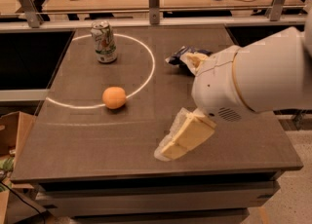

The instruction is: Pick orange

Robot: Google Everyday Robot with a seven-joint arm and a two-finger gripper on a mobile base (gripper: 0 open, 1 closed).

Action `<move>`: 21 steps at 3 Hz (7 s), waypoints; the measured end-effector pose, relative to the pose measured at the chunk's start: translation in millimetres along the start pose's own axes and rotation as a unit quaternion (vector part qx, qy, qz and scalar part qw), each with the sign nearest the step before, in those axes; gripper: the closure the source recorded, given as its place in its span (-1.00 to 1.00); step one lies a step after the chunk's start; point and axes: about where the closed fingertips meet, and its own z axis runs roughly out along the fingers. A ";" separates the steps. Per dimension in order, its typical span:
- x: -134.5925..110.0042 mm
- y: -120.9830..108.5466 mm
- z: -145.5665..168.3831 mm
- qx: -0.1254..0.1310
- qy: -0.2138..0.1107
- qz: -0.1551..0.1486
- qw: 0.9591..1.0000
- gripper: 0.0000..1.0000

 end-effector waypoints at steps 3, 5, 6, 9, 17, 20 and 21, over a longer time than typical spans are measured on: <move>-21.1 16.7 64.0 -0.034 -0.029 0.045 0.998 -1.00; -7.4 3.7 88.3 0.000 -0.019 0.094 0.995 -1.00; 12.8 -9.1 103.9 0.033 -0.013 0.146 0.989 -1.00; 26.3 -56.1 157.1 0.063 -0.042 0.201 0.977 -1.00; -40.9 -32.8 224.4 -0.040 -0.123 0.102 0.986 -0.17; -51.7 -39.9 213.1 -0.011 -0.159 0.101 0.982 1.00; -70.4 -56.5 195.5 0.023 -0.190 0.099 0.976 1.00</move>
Offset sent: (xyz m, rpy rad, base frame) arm 0.0195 0.0876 -0.0612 0.1445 0.1479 0.0069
